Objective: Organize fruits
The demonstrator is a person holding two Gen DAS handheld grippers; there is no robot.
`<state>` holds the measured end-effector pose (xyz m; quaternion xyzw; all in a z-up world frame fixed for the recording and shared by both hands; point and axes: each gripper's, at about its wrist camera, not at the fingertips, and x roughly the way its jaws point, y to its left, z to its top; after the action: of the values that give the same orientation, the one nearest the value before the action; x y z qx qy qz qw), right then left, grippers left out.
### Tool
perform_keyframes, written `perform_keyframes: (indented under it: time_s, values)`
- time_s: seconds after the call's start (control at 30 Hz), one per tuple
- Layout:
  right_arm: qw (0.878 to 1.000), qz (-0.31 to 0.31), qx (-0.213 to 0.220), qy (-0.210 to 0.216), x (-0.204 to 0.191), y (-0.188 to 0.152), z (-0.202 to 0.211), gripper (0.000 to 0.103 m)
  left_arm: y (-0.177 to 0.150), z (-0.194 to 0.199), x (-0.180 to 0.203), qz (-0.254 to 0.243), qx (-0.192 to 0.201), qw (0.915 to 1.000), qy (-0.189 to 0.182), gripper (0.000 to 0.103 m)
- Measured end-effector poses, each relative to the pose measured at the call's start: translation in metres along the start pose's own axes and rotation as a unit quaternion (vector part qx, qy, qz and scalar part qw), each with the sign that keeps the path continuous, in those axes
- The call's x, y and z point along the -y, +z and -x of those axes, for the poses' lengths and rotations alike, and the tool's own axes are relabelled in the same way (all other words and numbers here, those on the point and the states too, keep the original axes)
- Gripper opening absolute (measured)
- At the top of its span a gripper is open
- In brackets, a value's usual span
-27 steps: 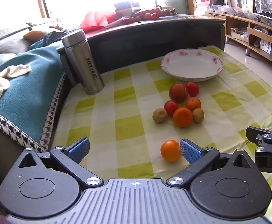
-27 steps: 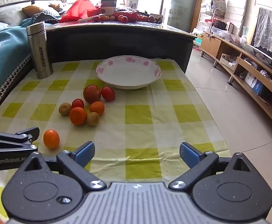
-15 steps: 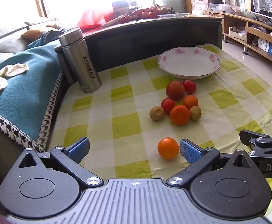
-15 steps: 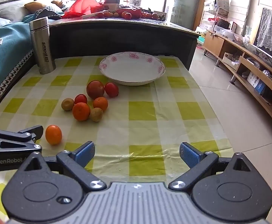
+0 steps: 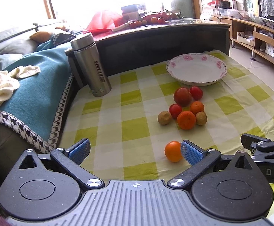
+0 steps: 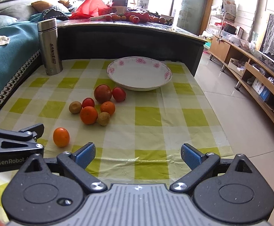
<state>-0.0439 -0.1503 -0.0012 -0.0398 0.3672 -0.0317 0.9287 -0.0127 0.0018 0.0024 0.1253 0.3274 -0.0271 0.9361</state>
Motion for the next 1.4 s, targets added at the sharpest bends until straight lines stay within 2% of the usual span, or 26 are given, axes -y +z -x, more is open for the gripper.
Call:
perform_keyframes:
  time_s: [0.17,0.27,0.53,1.0,1.4]
  values:
    - [1.0,0.001,0.007,-0.002,0.001,0.005,0.009,0.101,0.008,0.01,0.0,-0.002,0.013,0.9999,0.01,0.103]
    - [1.0,-0.011,0.014,0.002,0.005,0.009,0.011,0.101,0.012,0.01,-0.003,0.004,0.021,0.9998,0.003,0.103]
    - [1.0,-0.024,-0.006,-0.002,0.007,0.006,-0.003,0.101,0.01,-0.005,0.003,-0.005,0.024,0.9997,-0.005,0.103]
    - [0.999,-0.027,-0.021,0.01,-0.002,0.004,-0.02,0.101,0.006,-0.024,-0.007,0.013,-0.003,0.9998,-0.015,0.103]
    - [0.999,-0.031,-0.038,0.013,-0.002,0.002,-0.029,0.101,0.001,-0.03,-0.005,0.003,-0.017,0.9997,-0.016,0.103]
